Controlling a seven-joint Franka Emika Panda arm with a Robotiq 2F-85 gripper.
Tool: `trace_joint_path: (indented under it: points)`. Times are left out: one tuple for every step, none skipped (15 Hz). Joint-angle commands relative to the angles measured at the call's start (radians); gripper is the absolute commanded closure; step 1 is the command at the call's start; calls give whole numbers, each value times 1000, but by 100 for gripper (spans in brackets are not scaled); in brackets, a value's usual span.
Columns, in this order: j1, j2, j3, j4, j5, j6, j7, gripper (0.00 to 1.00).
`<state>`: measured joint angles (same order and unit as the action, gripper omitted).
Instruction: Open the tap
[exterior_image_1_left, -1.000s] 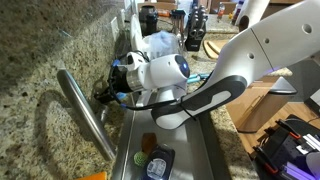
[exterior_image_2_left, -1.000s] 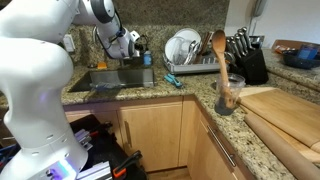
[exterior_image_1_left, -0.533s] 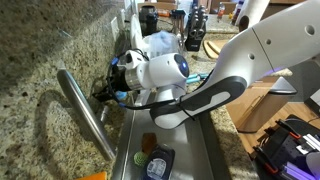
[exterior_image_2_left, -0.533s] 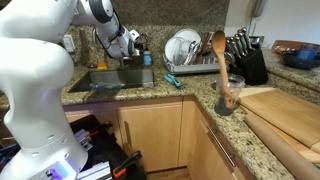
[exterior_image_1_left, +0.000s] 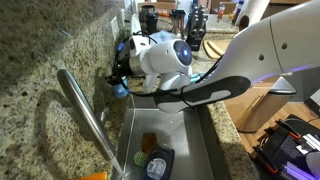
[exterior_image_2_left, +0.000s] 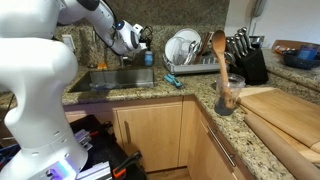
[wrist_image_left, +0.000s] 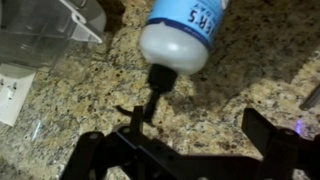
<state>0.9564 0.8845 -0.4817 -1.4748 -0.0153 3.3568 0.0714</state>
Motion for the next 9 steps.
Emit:
trace_joint_path:
  points:
    - [11,-1,-18,-2,1,-1,5,0]
    - [11,-1,-15,-2,1,-1,6,0]
    - [10,1,-12,-2,1,-1,6,0]
    - [10,2,-11,-2,1,0,6,0]
    - [-46,-58,96,-23,-29,-17,5,0]
    - [-94,-102,184,-37,-49,-15,14,0]
    - [-131,-137,256,-51,-76,-12,30,0]
    - [-170,-166,325,-62,-101,-6,46,0]
    - [-217,-196,403,-71,-123,-4,64,0]
